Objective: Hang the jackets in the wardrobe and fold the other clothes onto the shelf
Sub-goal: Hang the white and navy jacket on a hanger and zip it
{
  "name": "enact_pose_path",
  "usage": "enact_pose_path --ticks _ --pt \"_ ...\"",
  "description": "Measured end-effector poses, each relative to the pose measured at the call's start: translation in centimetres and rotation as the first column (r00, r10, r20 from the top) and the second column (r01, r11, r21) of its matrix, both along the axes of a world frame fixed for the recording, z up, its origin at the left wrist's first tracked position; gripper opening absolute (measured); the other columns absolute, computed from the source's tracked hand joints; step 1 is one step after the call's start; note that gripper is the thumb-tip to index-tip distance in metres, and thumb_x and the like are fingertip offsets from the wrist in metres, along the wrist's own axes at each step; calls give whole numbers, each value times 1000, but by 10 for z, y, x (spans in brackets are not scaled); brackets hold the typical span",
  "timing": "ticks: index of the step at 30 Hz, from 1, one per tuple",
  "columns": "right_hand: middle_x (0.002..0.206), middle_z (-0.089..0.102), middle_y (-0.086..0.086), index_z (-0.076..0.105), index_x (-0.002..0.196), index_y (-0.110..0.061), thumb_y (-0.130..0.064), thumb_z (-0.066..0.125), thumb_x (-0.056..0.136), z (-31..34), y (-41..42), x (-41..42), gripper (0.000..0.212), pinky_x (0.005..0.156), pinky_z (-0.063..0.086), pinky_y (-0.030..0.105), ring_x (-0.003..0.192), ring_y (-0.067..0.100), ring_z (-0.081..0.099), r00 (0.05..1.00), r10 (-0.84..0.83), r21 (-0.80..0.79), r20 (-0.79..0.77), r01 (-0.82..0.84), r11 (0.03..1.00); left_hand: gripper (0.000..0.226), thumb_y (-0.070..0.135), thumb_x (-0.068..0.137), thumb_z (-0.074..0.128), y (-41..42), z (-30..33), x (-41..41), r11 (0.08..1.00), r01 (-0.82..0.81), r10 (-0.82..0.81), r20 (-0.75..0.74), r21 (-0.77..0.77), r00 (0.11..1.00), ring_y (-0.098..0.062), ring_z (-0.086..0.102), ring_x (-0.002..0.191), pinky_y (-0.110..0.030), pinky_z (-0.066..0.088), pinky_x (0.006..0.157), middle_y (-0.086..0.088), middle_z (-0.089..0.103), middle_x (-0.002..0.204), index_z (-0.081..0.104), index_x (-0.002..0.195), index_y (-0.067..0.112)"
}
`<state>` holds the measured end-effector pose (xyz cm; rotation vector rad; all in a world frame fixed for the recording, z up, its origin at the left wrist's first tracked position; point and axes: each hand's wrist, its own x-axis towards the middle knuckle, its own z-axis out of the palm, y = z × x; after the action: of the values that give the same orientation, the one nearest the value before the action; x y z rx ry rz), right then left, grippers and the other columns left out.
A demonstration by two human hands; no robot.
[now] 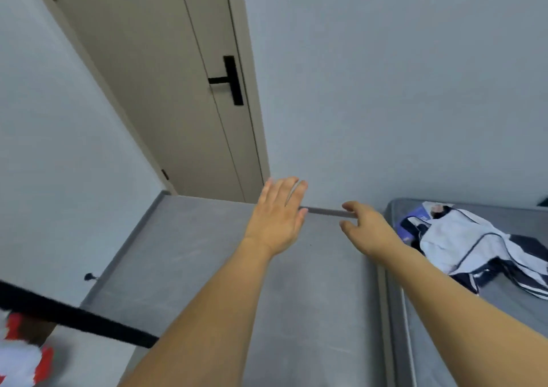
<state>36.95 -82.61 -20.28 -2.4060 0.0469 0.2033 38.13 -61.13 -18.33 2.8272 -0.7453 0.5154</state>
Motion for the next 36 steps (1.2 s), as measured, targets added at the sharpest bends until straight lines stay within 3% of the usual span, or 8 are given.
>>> enact_pose_path --ticks 8,12,17,23,27,31,34,36 --pt "129 58 12 55 127 -4 -13 56 91 -41 -203 30 37 91 42 31 110 25 55 933 -350 76 -79 356 932 54 30 101 45 -201 -42 97 984 162 -147 -179 75 973 -31 33 138 -47 12 121 -13 33 153 35 149 9" --pt "146 44 9 41 144 -10 -15 52 94 -68 -303 37 52 102 37 33 128 27 47 820 -539 101 -193 563 821 53 26 99 48 -298 -63 137 970 224 -185 -303 100 935 -32 32 137 -45 19 117 -15 31 153 36 148 9" --pt "148 43 12 38 146 -9 -15 52 91 -113 -395 61 56 96 40 34 123 30 50 656 -690 86 -306 741 666 48 14 92 52 -403 -103 195 952 299 -229 -501 62 835 -33 38 132 -38 28 113 -14 34 149 48 139 7" --pt "120 49 2 37 145 -16 -24 50 94 -253 -504 133 53 80 39 36 98 23 51 224 -797 289 -561 955 65 37 12 92 46 -586 -253 311 922 387 -262 -713 14 650 -30 45 122 -37 39 102 -11 48 136 53 129 9" --pt "85 44 2 40 134 -14 -26 55 92 -365 -564 153 46 61 37 34 75 23 43 -67 -687 196 -723 935 -297 41 14 91 46 -698 -374 341 828 560 -334 -777 29 534 -27 46 126 -40 40 104 -6 50 140 53 131 17" --pt "141 42 3 30 147 -14 -48 59 89 -442 -615 154 73 96 38 39 129 31 42 -273 -561 106 -781 828 -551 44 10 90 47 -774 -460 329 778 626 -419 -777 -41 470 -32 46 125 -40 37 105 -9 52 136 48 134 10" --pt "142 45 -2 37 144 -19 -51 59 89 -478 -634 150 67 99 39 36 129 28 46 -246 -513 151 -822 775 -613 52 22 92 49 -791 -502 313 747 661 -388 -765 66 515 -34 45 121 -40 33 102 -12 56 131 39 143 17" --pt "135 51 0 39 142 -16 -39 71 81 -496 -639 147 73 98 46 40 117 29 54 -317 -529 120 -787 762 -636 37 28 91 48 -784 -516 307 718 678 -397 -708 158 585 -34 48 114 -40 32 94 -13 60 121 50 127 19"
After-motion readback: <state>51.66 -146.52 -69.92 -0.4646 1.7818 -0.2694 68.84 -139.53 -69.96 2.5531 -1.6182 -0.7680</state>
